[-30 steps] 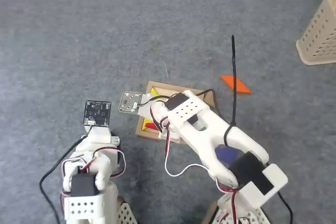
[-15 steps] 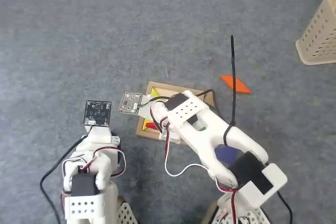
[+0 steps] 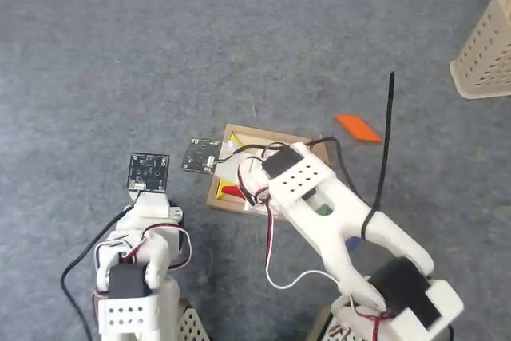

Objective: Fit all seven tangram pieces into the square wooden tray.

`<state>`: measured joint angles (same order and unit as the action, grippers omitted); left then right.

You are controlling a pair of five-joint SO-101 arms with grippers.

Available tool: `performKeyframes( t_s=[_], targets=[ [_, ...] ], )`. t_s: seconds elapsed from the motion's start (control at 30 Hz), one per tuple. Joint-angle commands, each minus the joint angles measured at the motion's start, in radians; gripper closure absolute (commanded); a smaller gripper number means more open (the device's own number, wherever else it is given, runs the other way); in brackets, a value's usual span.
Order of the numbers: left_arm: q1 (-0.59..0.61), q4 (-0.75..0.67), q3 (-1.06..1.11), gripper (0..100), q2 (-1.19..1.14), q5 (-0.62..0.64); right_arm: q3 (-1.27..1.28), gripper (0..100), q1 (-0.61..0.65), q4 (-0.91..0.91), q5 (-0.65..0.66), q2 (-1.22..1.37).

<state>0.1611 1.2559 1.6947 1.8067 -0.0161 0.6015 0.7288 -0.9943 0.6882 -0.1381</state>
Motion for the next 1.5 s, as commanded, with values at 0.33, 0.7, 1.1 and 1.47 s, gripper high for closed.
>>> performKeyframes(
  t_s=[0.33,0.7,1.1,1.47],
  targets=[
    [-0.005,0.008,-0.010,98,0.018,-0.003,0.011,99.1,-0.021,0.054,0.017,-0.051],
    [-0.005,0.008,-0.010,98,0.018,-0.003,0.038,99.1,-0.013,0.039,0.049,-0.096],
    [-0.005,0.008,-0.010,98,0.018,-0.003,0.038,99.1,0.019,-0.008,0.126,-0.085],
    [-0.005,0.008,-0.010,98,0.018,-0.003,0.038,99.1,0.019,-0.010,0.178,-0.085]
  ],
)
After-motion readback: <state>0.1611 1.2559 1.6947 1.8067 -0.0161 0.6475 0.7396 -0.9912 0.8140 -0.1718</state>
